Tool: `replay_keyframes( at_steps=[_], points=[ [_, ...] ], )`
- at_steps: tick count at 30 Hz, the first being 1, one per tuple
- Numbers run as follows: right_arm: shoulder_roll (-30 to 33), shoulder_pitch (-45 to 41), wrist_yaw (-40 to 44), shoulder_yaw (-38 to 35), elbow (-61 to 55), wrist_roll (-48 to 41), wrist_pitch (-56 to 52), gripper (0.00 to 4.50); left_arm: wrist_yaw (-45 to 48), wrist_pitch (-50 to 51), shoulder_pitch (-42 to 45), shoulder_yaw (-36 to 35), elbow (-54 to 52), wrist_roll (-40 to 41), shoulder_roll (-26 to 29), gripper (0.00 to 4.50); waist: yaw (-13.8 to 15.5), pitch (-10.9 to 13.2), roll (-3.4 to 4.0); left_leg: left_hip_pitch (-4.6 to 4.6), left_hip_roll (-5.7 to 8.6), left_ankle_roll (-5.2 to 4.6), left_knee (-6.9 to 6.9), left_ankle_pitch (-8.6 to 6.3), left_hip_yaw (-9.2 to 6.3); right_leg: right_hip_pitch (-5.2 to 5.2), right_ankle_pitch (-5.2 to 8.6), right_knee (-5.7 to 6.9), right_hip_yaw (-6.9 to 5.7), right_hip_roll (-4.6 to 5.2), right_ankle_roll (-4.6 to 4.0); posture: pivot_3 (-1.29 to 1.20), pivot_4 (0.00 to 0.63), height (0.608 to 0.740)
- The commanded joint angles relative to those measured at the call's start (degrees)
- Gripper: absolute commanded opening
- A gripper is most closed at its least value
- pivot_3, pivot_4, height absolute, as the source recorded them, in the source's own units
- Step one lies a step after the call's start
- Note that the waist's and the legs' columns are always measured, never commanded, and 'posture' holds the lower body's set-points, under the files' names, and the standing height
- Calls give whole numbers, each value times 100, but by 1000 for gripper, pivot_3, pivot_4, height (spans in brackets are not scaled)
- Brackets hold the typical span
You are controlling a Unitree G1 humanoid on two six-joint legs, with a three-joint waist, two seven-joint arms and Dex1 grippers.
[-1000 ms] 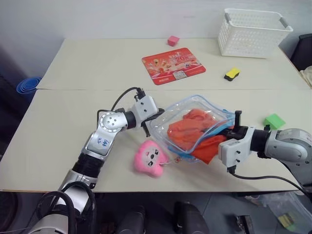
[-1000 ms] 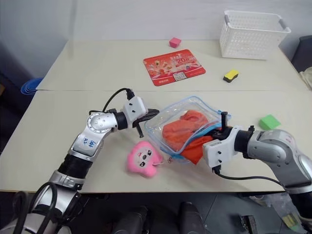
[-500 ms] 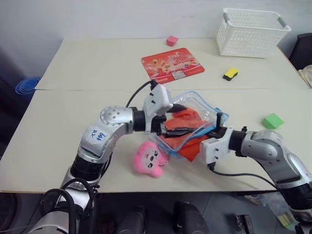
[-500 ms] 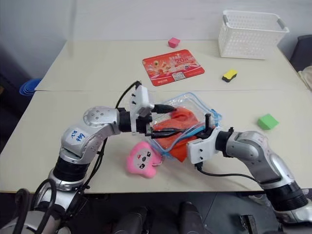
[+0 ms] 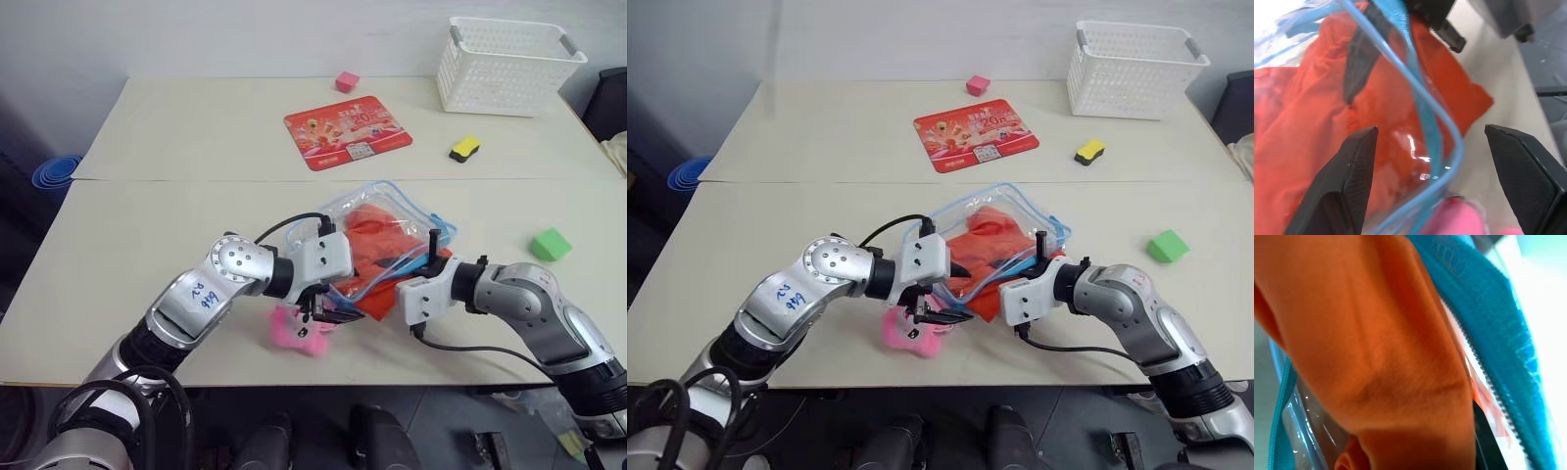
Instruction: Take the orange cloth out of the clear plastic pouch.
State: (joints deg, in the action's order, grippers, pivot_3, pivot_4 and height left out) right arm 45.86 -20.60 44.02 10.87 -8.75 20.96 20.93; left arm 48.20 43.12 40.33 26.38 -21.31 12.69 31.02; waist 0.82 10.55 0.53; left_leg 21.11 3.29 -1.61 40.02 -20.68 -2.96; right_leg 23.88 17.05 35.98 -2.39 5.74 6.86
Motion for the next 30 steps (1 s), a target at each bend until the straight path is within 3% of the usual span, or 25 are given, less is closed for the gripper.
replay_keyframes(
  at_steps=[1,5,14,23,30],
  points=[
    [56,32,-54,-141,-129,-69,-8,0,-98,-323,117,51,81,-297,-74,3656,0,0,0,0,0,0,0,0,0,0,0,0,0,0,0,0,150,740],
    [84,78,-78,-139,-81,-28,46,0,-48,-452,57,20,98,-348,-148,2845,6,0,0,1,0,0,1,0,0,0,0,1,-1,0,0,0,150,740],
    [58,-31,-90,-135,-48,-29,46,0,-72,-657,-50,10,190,-639,-108,68,8,0,0,0,0,0,0,0,0,0,0,1,-1,0,0,0,150,740],
    [174,74,-135,-302,-124,-162,200,0,-529,-1119,91,-168,1124,-1314,-132,27,38,0,0,0,1,0,1,0,1,0,0,1,-1,-1,0,0,150,740],
    [922,794,411,-853,-786,-1317,755,0,-771,-1829,249,-443,1982,-1663,-99,27,57,0,0,4,2,-1,0,-1,0,2,0,0,-6,1,0,0,150,740]
  ],
)
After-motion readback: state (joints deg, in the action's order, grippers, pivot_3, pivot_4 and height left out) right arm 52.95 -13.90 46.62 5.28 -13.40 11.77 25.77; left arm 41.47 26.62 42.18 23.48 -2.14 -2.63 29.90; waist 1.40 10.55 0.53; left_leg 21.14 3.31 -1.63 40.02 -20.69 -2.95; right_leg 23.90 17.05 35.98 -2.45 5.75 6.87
